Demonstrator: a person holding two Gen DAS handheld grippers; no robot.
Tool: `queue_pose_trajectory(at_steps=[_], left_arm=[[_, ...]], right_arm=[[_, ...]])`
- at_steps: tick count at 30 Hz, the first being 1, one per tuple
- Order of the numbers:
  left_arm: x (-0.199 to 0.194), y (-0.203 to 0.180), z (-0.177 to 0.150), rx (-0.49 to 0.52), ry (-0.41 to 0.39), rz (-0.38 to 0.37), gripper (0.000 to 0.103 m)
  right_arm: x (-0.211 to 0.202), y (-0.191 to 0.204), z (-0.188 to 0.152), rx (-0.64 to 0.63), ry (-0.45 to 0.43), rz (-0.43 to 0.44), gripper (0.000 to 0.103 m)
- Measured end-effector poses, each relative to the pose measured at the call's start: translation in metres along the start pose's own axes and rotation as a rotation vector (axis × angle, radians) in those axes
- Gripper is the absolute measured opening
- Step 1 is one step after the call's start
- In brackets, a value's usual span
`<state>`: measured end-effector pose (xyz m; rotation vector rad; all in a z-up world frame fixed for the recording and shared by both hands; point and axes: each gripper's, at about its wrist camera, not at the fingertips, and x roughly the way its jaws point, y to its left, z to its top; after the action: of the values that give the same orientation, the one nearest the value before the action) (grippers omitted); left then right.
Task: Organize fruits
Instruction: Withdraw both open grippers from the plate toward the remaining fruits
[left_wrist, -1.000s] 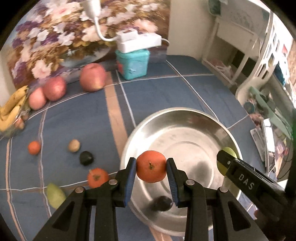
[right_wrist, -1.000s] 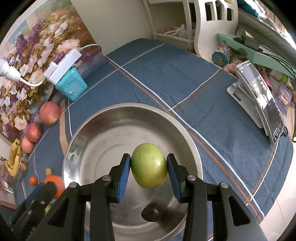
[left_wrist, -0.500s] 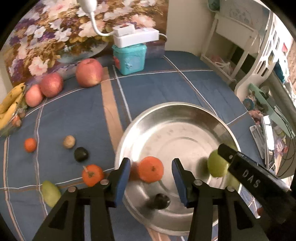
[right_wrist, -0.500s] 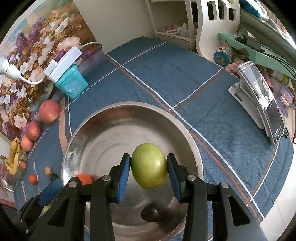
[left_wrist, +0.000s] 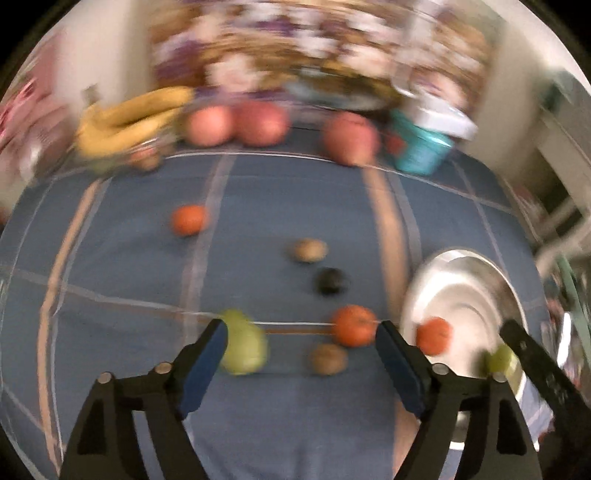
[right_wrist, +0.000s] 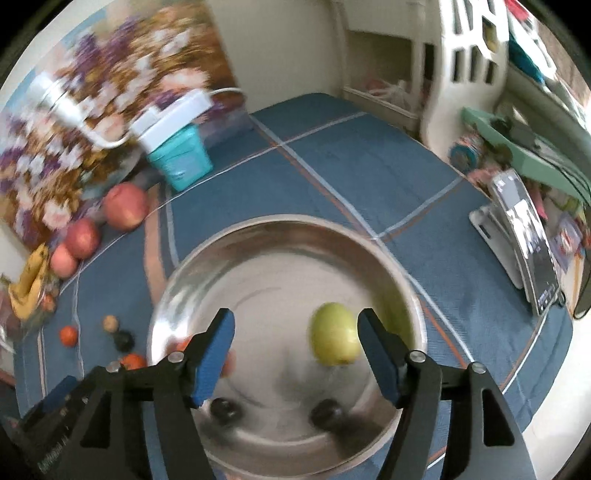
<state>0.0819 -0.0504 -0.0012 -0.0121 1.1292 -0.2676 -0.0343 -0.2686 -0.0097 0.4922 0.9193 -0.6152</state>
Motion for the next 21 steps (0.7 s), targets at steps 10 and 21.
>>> queue_pose_trajectory(at_steps=[10,21], left_arm=[[-0.008,0.121,-0.009,-0.277,0.011,0.144,0.087],[-0.017,0.151,-0.019,-0.32,0.003,0.157,0.089]], right_arm=[[-0.008,0.105,-0.033,-0.259,0.055,0.146,0.07],[-0.009,0.168,-0.067,-0.3,0.127,0.261,0.07]])
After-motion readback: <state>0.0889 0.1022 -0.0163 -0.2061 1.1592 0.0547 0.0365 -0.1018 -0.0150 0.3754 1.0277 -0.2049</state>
